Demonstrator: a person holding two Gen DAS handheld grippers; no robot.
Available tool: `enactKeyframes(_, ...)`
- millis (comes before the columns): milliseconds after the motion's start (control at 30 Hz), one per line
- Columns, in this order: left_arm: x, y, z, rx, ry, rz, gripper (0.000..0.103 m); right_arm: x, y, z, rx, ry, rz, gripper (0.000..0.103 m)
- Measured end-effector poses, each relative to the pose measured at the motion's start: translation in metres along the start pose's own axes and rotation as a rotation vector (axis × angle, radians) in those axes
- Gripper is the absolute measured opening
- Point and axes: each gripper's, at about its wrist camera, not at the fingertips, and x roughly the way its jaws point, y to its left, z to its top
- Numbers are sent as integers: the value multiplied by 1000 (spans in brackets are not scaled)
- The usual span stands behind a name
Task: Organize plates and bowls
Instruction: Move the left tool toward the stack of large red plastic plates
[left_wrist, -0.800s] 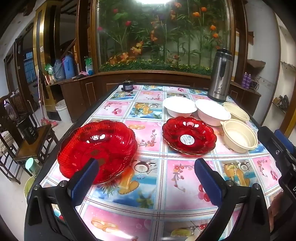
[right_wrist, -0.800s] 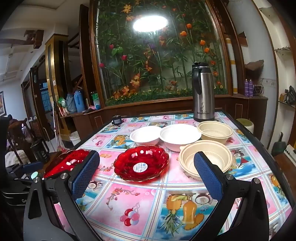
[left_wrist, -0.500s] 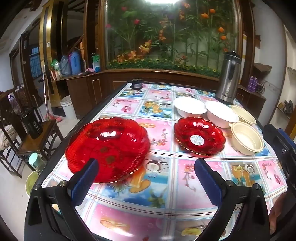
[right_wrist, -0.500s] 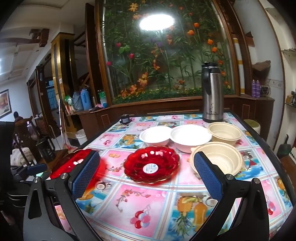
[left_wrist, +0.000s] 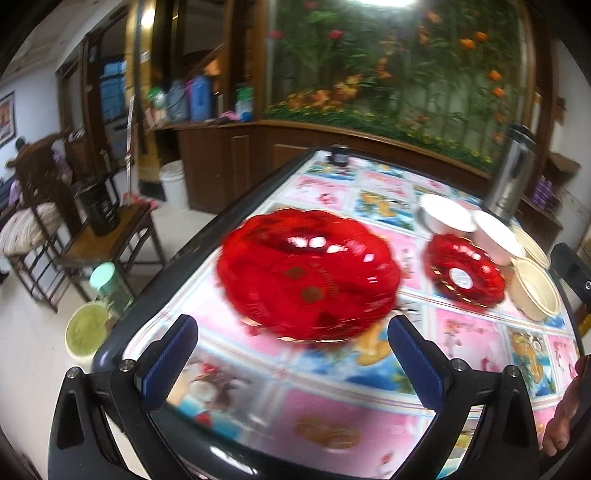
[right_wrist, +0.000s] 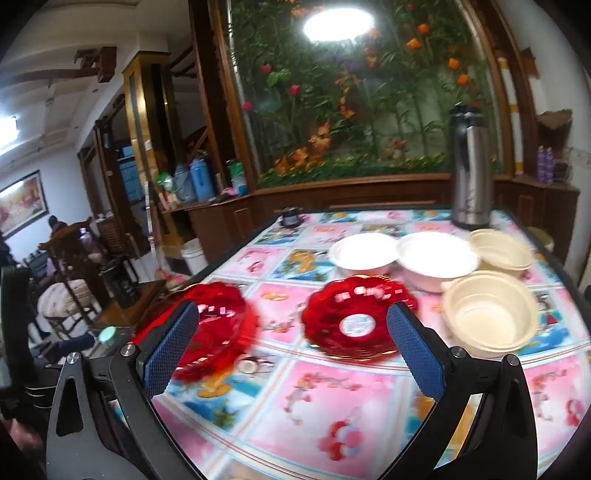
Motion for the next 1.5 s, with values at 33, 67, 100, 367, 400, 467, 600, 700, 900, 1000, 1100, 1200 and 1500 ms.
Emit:
enactKeyframes(33, 0, 9, 0, -25, 1, 11, 103, 5, 4, 1, 0, 9, 11, 103)
enactKeyframes(67, 0, 15, 0, -38, 0, 17, 103, 11, 8, 2, -1, 17, 19, 103)
enactKeyframes(100, 0, 19, 0, -49, -1, 25, 103, 17, 13, 3, -1, 25, 30, 103)
enactKeyframes(367, 2, 50, 0, -134, 13, 76, 103, 56, 39, 4, 39, 92, 123, 103)
enactKeyframes(400, 3, 52, 0, -140, 19, 77, 103, 59, 40, 4, 47, 103, 131, 103)
enactKeyframes(467, 7, 55, -2, -153, 30, 76, 103, 62, 40, 1, 61, 120, 137, 103)
enactKeyframes(600, 9, 62, -1, -167, 44, 74, 103, 65, 31, -3, 89, 167, 132, 103)
enactKeyframes(700, 10, 65, 0, -169, 40, 88, 103, 69, 24, -1, 120, 179, 142, 103)
enactKeyframes(900, 8, 75, 8, -167, 8, 142, 103, 71, 29, 2, 102, 191, 145, 103)
enactKeyframes(1000, 10, 79, 11, -172, 1, 157, 103, 76, 36, 2, 70, 198, 140, 103)
enactKeyframes(1100, 14, 80, 14, -176, 3, 160, 103, 81, 41, 1, 55, 212, 140, 103)
enactKeyframes(1200, 16, 81, 14, -174, 1, 167, 103, 86, 44, 0, 48, 224, 137, 103)
enactKeyframes(1500, 20, 82, 18, -172, 3, 175, 103, 96, 50, 5, 40, 233, 145, 103)
